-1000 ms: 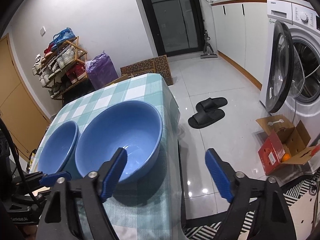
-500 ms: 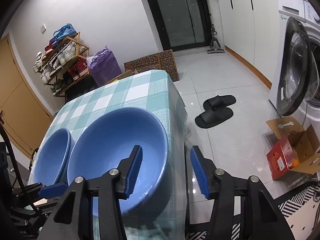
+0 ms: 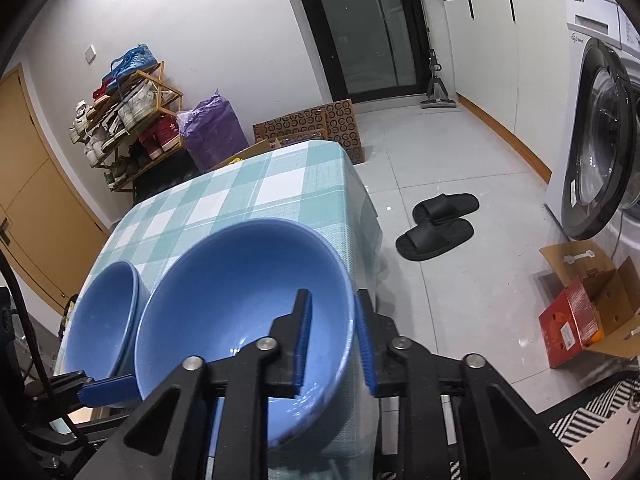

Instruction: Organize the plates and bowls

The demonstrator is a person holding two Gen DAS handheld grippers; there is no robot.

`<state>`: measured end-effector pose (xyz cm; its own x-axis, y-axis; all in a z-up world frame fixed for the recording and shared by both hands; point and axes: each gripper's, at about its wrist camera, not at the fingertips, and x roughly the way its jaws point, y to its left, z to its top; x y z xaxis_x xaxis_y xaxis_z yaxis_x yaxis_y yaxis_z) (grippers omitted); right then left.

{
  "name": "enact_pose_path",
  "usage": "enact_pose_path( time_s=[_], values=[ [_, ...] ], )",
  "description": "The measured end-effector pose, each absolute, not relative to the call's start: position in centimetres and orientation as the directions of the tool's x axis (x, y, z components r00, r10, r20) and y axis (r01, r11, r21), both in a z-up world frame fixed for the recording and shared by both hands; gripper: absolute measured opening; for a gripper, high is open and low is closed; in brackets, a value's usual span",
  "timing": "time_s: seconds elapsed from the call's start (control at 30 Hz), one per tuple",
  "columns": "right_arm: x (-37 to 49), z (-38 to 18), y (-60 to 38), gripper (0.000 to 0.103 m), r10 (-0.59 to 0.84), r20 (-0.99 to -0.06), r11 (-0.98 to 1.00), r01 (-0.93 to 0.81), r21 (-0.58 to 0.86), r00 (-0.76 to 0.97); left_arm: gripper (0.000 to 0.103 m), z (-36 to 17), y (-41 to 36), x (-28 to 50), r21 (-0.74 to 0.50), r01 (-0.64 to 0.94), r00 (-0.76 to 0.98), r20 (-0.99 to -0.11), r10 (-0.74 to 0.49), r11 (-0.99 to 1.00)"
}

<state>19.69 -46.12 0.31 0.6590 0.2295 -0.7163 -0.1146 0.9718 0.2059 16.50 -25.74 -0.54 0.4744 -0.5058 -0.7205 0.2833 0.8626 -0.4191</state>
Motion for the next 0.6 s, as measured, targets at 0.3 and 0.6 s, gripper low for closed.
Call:
enact_pose_path(
  time_s=[0.3,0.6],
  values=[
    [17.8,0.0,-47.0,0.011,0.224,-0.724,0.973,-0.110,0.202,0.653,0.046,-0.5,-26.1,16.5,-0.416,0.305,0.466,-0.720,-0.515,0.857],
    [17.5,-0.1,-47.8,0.011,0.228,-0.732,0.972,-0.112,0.205,0.643,0.046,-0.5,-26.0,17.0,-0.424,0.279,0.469,-0.723,-0.508,0.862]
  ],
)
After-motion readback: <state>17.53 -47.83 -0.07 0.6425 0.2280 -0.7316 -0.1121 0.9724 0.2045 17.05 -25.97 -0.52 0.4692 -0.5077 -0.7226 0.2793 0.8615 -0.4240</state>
